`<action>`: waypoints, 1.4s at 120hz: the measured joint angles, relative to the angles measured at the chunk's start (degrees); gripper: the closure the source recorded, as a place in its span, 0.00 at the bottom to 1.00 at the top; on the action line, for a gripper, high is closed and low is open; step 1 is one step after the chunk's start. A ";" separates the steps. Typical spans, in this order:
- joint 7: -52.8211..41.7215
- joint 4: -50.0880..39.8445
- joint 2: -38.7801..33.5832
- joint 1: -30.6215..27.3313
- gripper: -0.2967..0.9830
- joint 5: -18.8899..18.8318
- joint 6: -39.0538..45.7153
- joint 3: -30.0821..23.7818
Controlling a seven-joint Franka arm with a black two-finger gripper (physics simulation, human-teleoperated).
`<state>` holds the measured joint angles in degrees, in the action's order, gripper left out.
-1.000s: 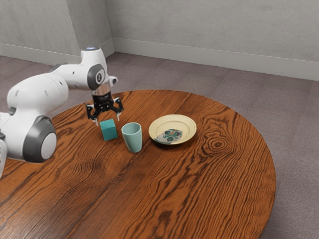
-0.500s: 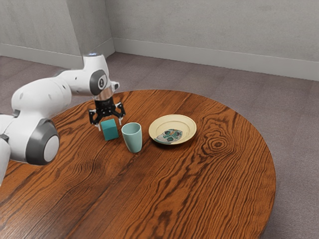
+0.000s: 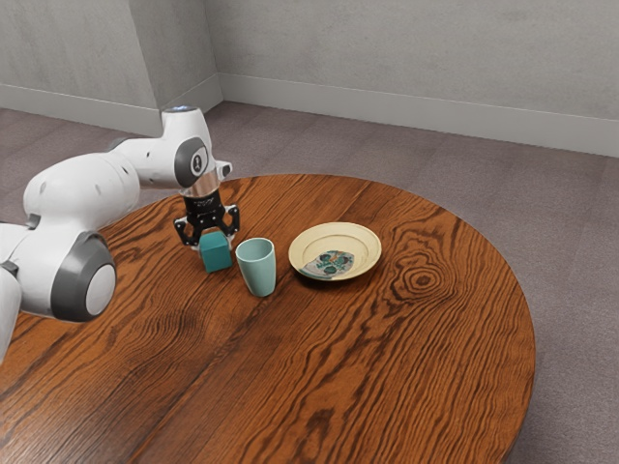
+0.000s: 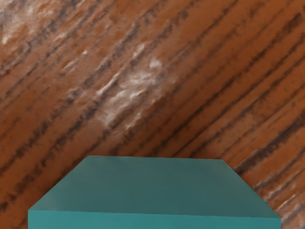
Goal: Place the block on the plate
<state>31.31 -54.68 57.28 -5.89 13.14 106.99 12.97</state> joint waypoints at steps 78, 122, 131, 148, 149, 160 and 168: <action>0.00 4.70 -8.57 4.64 0.50 -0.49 -9.30 2.65; 0.06 4.68 -9.36 16.45 0.51 -0.70 -10.53 1.51; 0.05 4.72 -7.87 16.94 0.50 -0.65 -9.42 0.67; 0.04 4.94 -4.95 16.92 0.51 -0.54 -6.97 -0.34; 0.04 4.95 -4.87 16.91 0.51 -0.53 -6.83 -0.35; 0.04 5.04 -4.47 16.77 0.51 -0.49 -5.62 -0.31; 0.04 4.86 -4.63 16.59 0.51 -0.47 -5.40 -0.26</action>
<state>31.35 -49.82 52.65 10.70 12.67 101.60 12.70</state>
